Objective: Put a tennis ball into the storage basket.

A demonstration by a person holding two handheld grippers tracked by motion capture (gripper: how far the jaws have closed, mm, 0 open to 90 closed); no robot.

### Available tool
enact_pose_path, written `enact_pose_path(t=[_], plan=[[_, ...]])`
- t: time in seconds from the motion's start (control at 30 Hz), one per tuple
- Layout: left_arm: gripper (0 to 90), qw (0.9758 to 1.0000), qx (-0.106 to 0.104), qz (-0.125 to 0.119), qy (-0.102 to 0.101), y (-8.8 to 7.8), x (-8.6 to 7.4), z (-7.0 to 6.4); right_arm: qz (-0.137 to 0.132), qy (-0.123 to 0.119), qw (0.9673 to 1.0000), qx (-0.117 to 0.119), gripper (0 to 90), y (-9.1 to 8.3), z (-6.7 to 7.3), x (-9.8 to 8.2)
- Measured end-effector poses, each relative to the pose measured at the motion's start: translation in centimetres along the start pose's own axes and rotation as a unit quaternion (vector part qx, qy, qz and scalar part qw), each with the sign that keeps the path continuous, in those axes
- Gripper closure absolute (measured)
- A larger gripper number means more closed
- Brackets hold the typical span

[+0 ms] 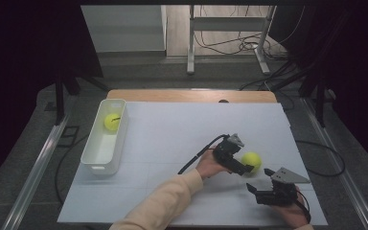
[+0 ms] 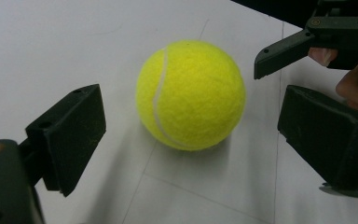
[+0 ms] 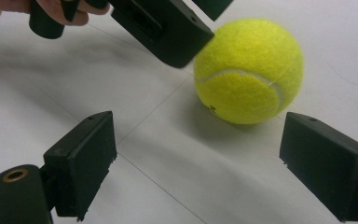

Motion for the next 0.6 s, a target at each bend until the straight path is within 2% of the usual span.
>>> enact_pose_path(t=[0.33,0.5,0.6], plan=[[8.0,0.9999,-0.005,0.009,-0.008,1.7,0.0,0.3,0.001,0.001,1.0,-0.005,11.2,0.0,-0.1,0.0],[8.1,0.9997,-0.005,0.022,-0.004,2.4,0.1,0.4,0.001,0.002,1.0,-0.005,11.2,-0.1,-0.1,0.0],[9.2,0.9997,-0.004,0.023,-0.01,2.9,0.2,0.4,0.001,0.001,1.0,-0.005,11.2,0.0,-0.1,0.0]])
Point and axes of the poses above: each handheld gripper's, and its own axes: y roughly forward along the jaws, x roughly out of its top, z roughly to its left, the point moved 1 cm from there along y, roughly forward along the jaws, and after that the axes turned 7 degrees about -z, right-handed, at the moved point
